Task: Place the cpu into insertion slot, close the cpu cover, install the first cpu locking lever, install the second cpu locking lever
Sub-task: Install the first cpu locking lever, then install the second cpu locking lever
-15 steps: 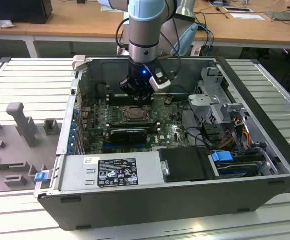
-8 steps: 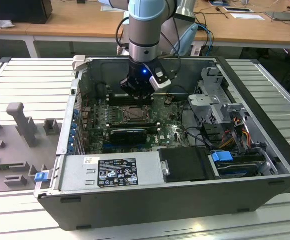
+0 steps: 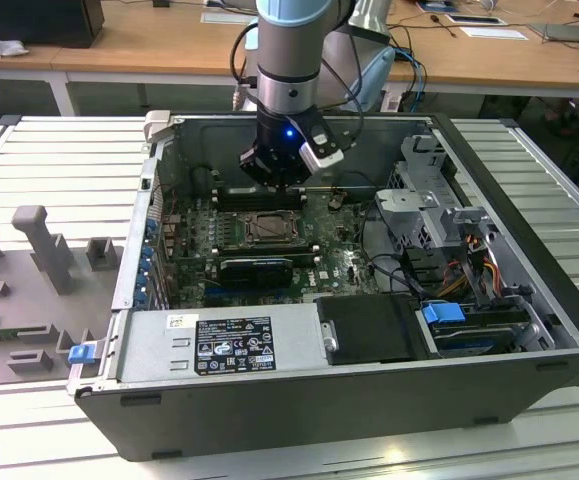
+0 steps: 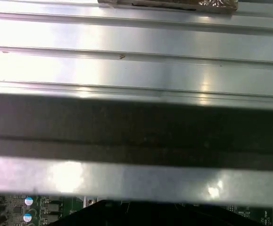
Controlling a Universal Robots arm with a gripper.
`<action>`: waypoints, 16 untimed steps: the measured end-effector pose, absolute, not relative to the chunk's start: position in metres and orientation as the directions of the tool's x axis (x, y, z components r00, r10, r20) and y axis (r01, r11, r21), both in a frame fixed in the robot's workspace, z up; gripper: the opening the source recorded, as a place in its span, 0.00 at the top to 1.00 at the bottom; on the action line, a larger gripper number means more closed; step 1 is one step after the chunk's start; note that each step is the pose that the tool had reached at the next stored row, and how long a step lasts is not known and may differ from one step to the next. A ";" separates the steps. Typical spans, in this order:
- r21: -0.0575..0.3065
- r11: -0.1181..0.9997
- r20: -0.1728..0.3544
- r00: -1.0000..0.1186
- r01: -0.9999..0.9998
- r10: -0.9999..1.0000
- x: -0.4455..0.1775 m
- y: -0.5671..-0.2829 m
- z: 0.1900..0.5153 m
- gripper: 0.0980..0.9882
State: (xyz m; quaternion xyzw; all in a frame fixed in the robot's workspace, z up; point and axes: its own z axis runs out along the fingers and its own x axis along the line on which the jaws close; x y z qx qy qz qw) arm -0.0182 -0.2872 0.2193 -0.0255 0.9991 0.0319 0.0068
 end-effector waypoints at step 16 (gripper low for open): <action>0.063 0.997 -0.015 -0.999 -0.051 -0.050 -0.018 -0.295 0.233 0.99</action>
